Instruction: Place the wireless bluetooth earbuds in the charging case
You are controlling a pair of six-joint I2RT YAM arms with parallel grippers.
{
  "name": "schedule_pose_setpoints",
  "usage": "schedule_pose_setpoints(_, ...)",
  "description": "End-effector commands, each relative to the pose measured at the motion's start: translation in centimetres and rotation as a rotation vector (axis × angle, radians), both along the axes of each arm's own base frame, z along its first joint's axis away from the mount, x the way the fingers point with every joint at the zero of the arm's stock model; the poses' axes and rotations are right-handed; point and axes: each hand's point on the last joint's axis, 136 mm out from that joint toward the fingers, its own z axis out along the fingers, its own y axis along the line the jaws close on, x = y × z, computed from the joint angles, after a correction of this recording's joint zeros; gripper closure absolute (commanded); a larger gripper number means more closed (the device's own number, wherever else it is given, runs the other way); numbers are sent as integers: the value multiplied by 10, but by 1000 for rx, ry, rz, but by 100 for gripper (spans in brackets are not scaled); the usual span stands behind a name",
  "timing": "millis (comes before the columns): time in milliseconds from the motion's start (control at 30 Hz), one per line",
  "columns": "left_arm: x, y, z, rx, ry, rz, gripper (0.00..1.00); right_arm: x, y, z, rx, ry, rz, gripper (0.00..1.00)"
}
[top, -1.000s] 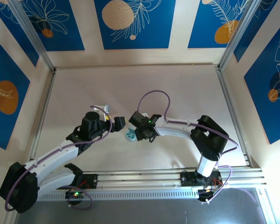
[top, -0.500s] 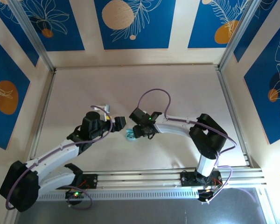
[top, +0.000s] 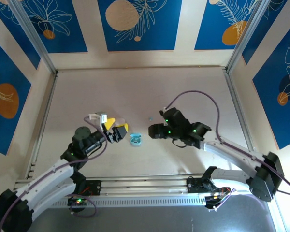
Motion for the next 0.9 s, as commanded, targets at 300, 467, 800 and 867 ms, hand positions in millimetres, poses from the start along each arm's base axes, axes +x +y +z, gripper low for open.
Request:
schedule_pose_setpoints(300, 0, 9, 10, -21, -69, 53, 0, -18, -32, -20, 192, 192, -42, 28)
schedule_pose_setpoints(467, 10, -5, -6, 8, 12, 15, 0, -6, -50, -35, 218, 251, -116, 30)
schedule_pose_setpoints(800, 24, -23, -34, 72, 143, -26, 0, 31, -79, -64, 334, 388, -242, 40)
schedule_pose_setpoints(867, 25, -23, -35, 72, 144, -27, 0, 39, -79, -69, 362, 413, -242, 41)
